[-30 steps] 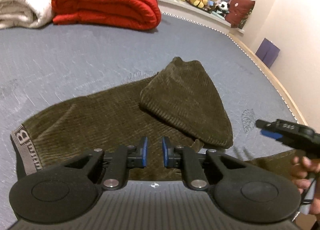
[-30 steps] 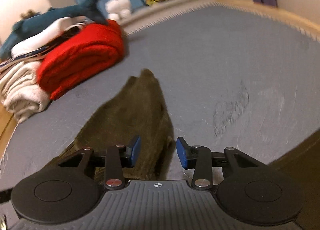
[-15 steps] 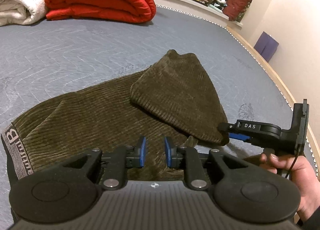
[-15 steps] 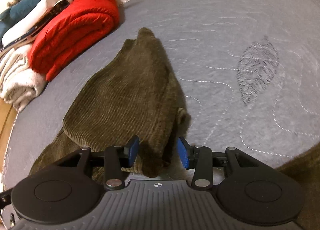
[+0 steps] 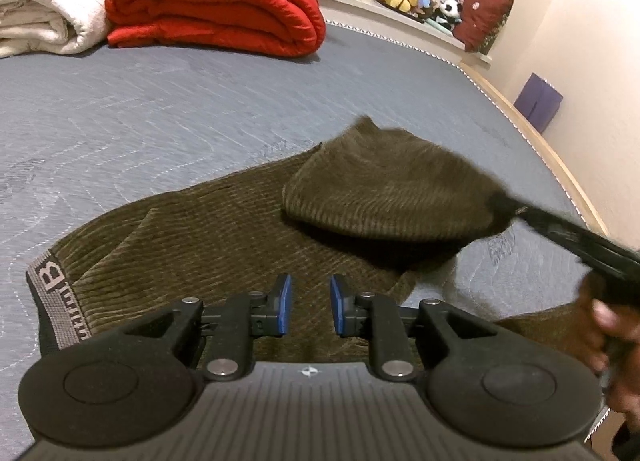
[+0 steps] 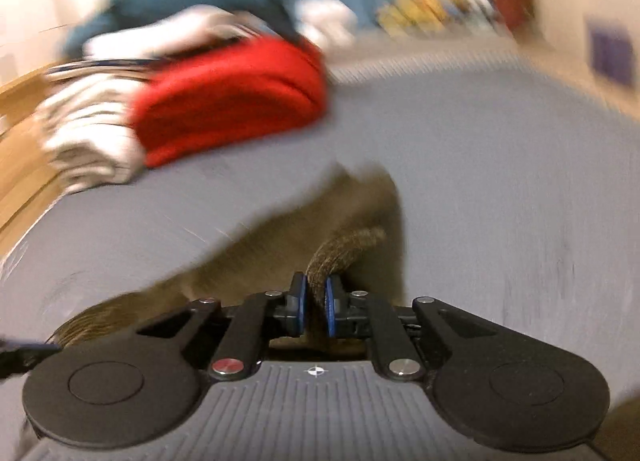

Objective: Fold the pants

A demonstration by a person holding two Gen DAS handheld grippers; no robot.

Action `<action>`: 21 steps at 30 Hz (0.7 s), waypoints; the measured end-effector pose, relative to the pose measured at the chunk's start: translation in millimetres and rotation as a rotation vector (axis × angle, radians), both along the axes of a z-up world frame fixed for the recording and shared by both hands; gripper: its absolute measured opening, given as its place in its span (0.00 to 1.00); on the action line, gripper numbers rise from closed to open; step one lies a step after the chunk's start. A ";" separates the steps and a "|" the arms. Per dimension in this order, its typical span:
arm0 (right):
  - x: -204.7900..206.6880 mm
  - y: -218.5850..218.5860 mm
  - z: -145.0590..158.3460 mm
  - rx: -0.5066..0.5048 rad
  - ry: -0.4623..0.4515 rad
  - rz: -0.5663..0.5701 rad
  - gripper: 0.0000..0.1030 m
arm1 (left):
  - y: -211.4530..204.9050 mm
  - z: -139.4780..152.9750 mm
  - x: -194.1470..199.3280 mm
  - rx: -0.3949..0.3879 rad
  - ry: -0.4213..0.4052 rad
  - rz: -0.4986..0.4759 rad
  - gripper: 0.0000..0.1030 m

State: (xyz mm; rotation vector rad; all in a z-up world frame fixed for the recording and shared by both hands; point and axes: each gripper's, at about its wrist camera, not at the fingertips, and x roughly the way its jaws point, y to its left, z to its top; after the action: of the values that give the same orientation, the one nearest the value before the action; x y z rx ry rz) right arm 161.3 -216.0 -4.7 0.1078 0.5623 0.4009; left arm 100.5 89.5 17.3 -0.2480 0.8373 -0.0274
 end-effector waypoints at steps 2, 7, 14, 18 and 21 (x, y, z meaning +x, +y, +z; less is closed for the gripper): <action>-24.5 11.1 19.8 -0.057 -0.135 0.109 0.10 | 6.1 2.3 -3.1 -0.003 -0.006 0.011 0.22; -86.4 31.0 30.2 -0.138 -0.285 0.471 0.09 | 21.9 4.1 -8.6 -0.004 -0.003 0.042 0.22; -75.3 37.2 -15.1 -0.114 0.069 0.551 0.15 | 32.4 2.4 -12.5 -0.017 0.013 0.059 0.22; -52.5 10.0 -16.6 0.039 0.182 0.409 0.55 | 30.6 3.6 -13.4 -0.019 0.012 0.054 0.26; -26.6 -15.9 -22.8 0.215 0.294 0.307 0.55 | 27.2 3.2 -11.9 -0.019 0.015 0.049 0.27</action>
State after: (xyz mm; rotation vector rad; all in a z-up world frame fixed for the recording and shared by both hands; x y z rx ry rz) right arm 134.7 -231.9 -27.6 0.2924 0.8285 0.7515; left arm 88.6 116.6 20.5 -0.2871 0.8455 0.0122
